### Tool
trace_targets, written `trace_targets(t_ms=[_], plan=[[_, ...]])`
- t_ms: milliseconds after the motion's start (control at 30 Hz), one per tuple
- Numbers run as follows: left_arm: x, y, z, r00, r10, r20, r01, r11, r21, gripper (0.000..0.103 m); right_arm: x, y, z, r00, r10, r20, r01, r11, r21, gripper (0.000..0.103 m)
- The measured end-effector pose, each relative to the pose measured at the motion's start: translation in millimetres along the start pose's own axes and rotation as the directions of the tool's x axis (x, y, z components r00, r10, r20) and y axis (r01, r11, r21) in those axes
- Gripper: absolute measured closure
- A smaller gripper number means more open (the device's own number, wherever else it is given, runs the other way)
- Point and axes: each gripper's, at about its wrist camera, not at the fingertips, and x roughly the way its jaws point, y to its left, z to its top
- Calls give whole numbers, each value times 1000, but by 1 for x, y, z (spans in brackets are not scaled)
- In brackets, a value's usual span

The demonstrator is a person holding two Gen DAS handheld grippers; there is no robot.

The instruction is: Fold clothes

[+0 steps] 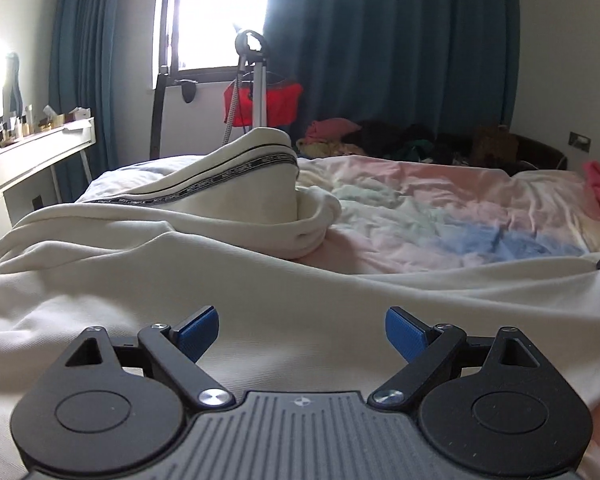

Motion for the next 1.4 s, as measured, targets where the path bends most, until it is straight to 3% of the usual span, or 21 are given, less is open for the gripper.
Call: trace_targets(t_ms=[167, 300, 333, 367, 433, 633, 833, 1033, 1167, 1400], plan=[[-5, -6, -5, 1000, 18, -4, -18, 999, 34, 11, 1, 6, -5, 1000, -7, -10, 6, 999, -53, 91], [-11, -6, -3, 1000, 23, 17, -23, 999, 28, 11, -4, 16, -8, 1000, 1, -7, -2, 995, -99, 81], [-14, -6, -2, 999, 22, 25, -22, 999, 28, 11, -11, 19, -8, 1000, 10, 11, -9, 995, -101, 68], [-16, -6, -1, 999, 20, 34, -21, 999, 28, 11, -18, 23, -8, 999, 25, 26, -22, 995, -100, 42], [-20, -8, -1, 999, 23, 45, -25, 999, 34, 11, -35, 30, -8, 996, 68, 51, -63, 993, -97, 18], [-32, -11, -1, 997, 32, 64, -35, 998, 46, 11, -103, 71, -11, 968, 232, 92, -209, 955, -209, 19], [-43, -8, -2, 995, 55, 80, -57, 998, 30, 11, -164, 117, -28, 911, 403, 93, -355, 878, -322, 19], [-49, -2, 0, 994, 73, 82, -73, 997, -3, 10, -197, 149, -59, 864, 499, 74, -449, 828, -335, 19], [-47, -3, -2, 993, 97, 62, -99, 995, 24, 7, -205, 169, -79, 854, 519, 29, -477, 803, -357, 19], [1, -23, 10, 998, 53, 21, -56, 988, 144, 7, -208, 186, -91, 866, 500, 23, -452, 802, -390, 19]])
